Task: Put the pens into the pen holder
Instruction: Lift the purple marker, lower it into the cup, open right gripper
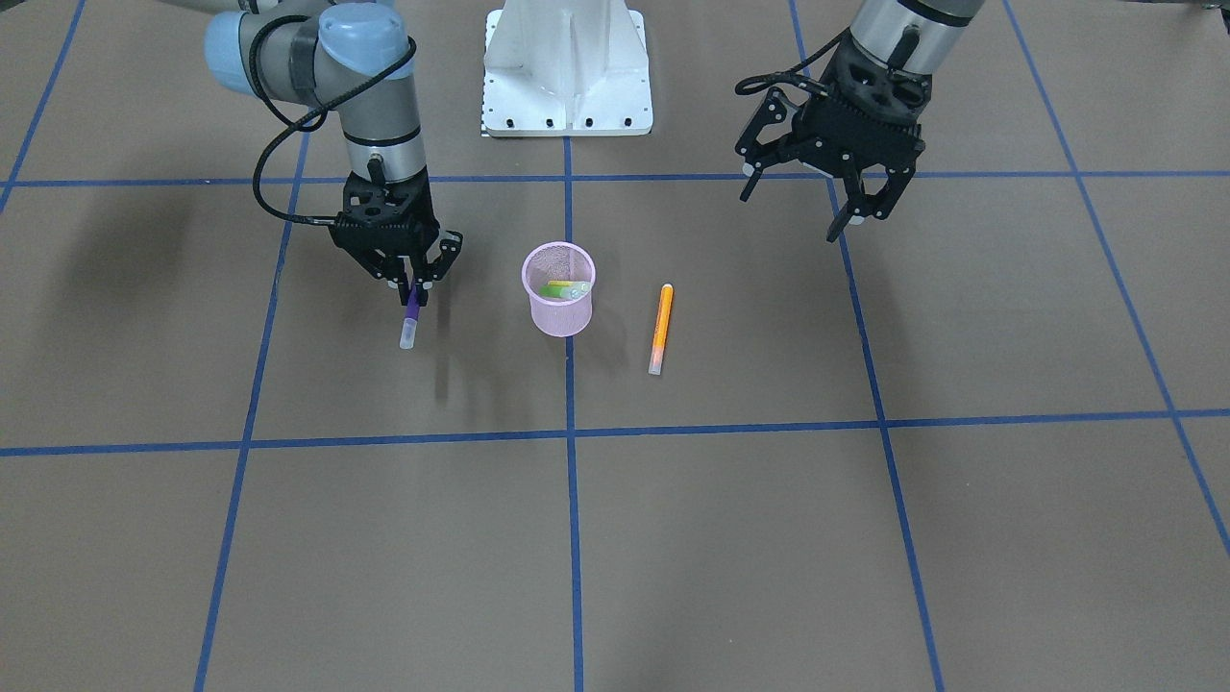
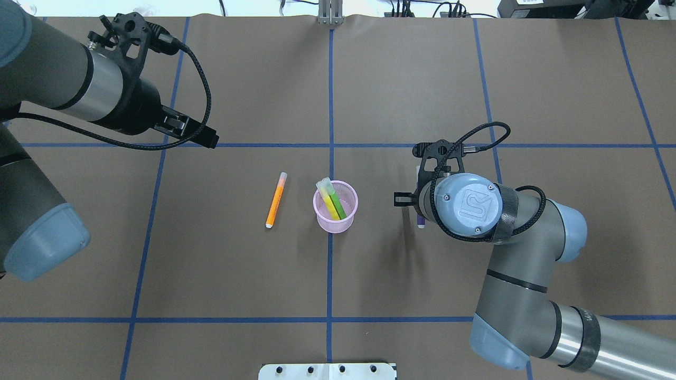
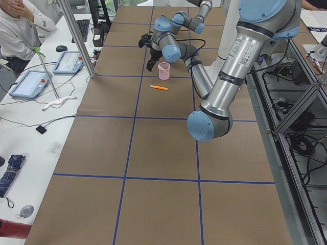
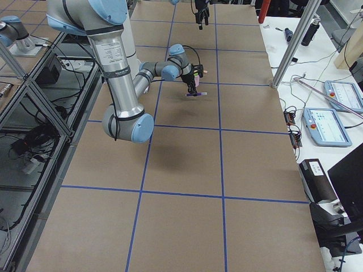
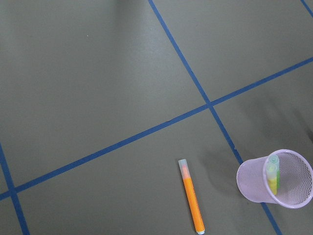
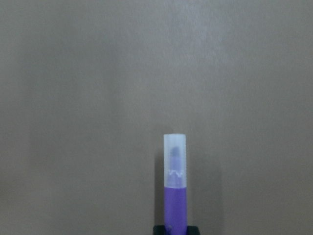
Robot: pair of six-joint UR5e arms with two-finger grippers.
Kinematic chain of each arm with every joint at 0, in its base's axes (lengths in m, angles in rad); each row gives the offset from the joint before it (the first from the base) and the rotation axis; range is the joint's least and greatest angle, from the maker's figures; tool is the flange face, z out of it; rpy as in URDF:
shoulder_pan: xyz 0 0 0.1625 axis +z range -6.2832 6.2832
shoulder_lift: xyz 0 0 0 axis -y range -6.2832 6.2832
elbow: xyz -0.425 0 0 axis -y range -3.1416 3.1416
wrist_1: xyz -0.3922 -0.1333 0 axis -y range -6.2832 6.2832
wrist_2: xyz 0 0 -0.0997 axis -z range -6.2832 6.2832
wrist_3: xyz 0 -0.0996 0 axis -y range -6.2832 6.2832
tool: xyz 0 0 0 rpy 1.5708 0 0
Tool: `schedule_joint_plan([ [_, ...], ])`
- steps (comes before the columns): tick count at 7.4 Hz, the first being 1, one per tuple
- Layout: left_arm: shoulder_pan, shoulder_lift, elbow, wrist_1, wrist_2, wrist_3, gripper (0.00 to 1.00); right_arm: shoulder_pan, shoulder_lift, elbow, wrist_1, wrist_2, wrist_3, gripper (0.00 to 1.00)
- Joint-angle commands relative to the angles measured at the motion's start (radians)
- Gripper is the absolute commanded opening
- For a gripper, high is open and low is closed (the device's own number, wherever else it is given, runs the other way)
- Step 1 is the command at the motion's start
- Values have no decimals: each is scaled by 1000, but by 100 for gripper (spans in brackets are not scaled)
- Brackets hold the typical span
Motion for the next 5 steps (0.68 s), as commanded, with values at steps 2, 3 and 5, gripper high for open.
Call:
schedule_joint_plan([
  [2,2,-8,13,-5,-2,-10,100,-62,98,38,35,-309,-15,0],
  [3,3,-12,26,-6,-2,-12,100,-145,90,23,119,-429,-58,0],
  [5,8,-12,28,-6,-2,-15,100,-190,95,-64,233,-536,-112,0],
])
